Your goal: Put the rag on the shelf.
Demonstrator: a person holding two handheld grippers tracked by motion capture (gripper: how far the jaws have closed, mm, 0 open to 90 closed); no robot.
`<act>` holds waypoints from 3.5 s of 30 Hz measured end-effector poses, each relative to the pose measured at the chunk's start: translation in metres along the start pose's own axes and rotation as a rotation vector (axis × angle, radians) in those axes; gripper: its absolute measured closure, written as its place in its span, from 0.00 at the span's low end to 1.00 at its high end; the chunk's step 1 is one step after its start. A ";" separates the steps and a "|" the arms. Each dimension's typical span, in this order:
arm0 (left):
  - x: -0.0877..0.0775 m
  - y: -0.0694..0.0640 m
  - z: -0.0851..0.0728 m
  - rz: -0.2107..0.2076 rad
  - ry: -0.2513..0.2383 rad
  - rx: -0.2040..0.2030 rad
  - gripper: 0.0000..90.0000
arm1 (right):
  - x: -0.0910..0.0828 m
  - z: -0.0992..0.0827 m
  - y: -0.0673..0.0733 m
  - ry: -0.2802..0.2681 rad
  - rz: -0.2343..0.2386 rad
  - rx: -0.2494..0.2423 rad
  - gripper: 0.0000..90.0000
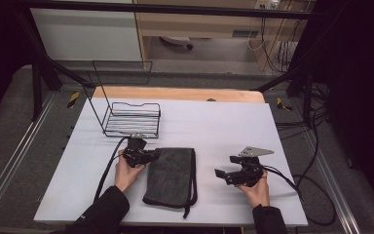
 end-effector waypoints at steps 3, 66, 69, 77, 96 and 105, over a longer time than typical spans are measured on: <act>0.000 -0.001 0.000 0.003 -0.001 0.006 0.85 | 0.008 0.009 0.004 0.004 -0.004 0.001 0.15; -0.001 0.000 -0.002 -0.018 -0.042 0.040 0.88 | 0.111 0.048 0.026 0.200 0.052 0.137 0.89; -0.002 0.001 -0.002 -0.027 -0.051 0.023 0.89 | 0.109 0.049 0.027 0.186 0.060 0.139 0.89; -0.013 0.000 0.002 -0.049 -0.103 0.025 0.90 | 0.097 0.057 0.033 0.121 0.075 0.121 0.90; -0.049 -0.011 0.010 -0.100 -0.227 0.036 0.90 | 0.069 0.069 0.051 -0.036 0.089 0.057 0.90; -0.064 -0.020 0.011 -0.111 -0.278 0.062 0.90 | 0.059 0.072 0.058 -0.087 0.094 0.036 0.90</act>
Point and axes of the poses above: each handheld gripper's, and its own axes: x roughly forward along the jaws, z roughly out of its top, y roughly to its left, the point moved 6 cm from there along x, roughly forward along the jaws, and after that the axes turned 1 degree about -x, right-handed, at the moved point
